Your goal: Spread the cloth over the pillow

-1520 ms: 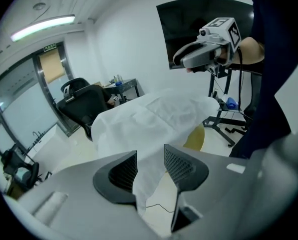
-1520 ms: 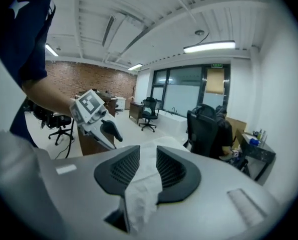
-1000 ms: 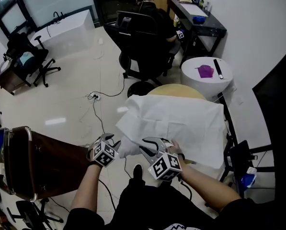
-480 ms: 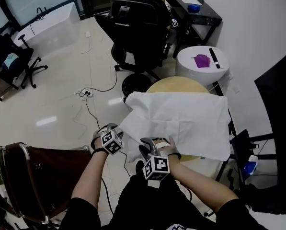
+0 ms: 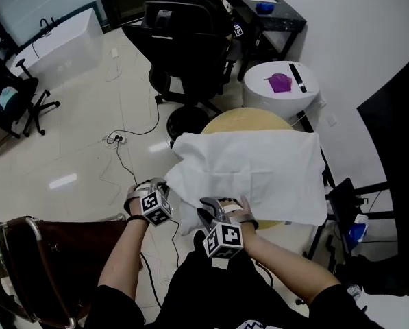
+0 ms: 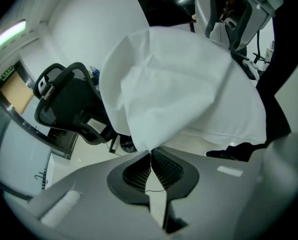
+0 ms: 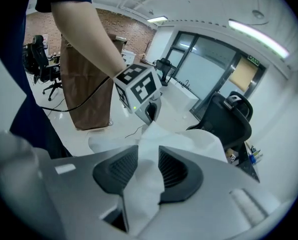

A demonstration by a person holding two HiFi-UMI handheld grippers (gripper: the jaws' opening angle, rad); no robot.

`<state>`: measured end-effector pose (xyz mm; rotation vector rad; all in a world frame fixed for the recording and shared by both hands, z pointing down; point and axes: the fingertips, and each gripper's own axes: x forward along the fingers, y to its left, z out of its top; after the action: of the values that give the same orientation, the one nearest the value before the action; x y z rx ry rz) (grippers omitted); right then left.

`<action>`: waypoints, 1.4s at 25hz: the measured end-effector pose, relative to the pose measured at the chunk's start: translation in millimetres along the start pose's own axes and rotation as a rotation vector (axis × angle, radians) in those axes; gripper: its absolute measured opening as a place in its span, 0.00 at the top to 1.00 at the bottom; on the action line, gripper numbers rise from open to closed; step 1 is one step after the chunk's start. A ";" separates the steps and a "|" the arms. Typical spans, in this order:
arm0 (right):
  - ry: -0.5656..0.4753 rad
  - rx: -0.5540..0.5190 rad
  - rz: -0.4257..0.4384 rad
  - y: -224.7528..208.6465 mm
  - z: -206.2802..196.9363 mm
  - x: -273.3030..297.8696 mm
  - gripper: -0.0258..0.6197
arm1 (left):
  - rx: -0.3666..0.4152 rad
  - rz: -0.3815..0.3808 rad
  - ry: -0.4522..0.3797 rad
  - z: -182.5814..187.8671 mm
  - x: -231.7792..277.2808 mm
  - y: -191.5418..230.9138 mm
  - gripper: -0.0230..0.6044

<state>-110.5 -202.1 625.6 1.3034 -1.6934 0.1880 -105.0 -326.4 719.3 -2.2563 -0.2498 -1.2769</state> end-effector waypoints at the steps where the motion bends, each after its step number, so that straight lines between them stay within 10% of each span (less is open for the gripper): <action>1: -0.010 0.019 -0.010 -4.3 0.9 -3.2 0.74 | 0.011 0.033 -0.013 4.8 -9.8 7.9 0.96; 8: -0.081 0.177 -0.077 -44.3 -4.5 -33.4 0.74 | 0.169 0.295 -0.175 101.3 -102.5 69.3 0.96; 15: -0.104 0.348 -0.197 -90.8 -49.7 -88.3 0.74 | 0.431 0.400 -0.373 238.8 -152.7 55.0 0.96; 25: -0.009 0.569 -0.376 -136.9 -179.8 -161.6 0.75 | 0.806 0.237 -0.447 366.8 -107.7 -68.3 0.96; 35: 0.006 0.598 -0.407 -156.0 -227.9 -197.7 0.75 | 0.952 -0.052 -0.234 350.1 -14.4 -162.9 0.85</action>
<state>143.6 5.0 536.5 2.0530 -1.3707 0.4793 80.5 -2.1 620.8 -1.5483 -0.8100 -0.6675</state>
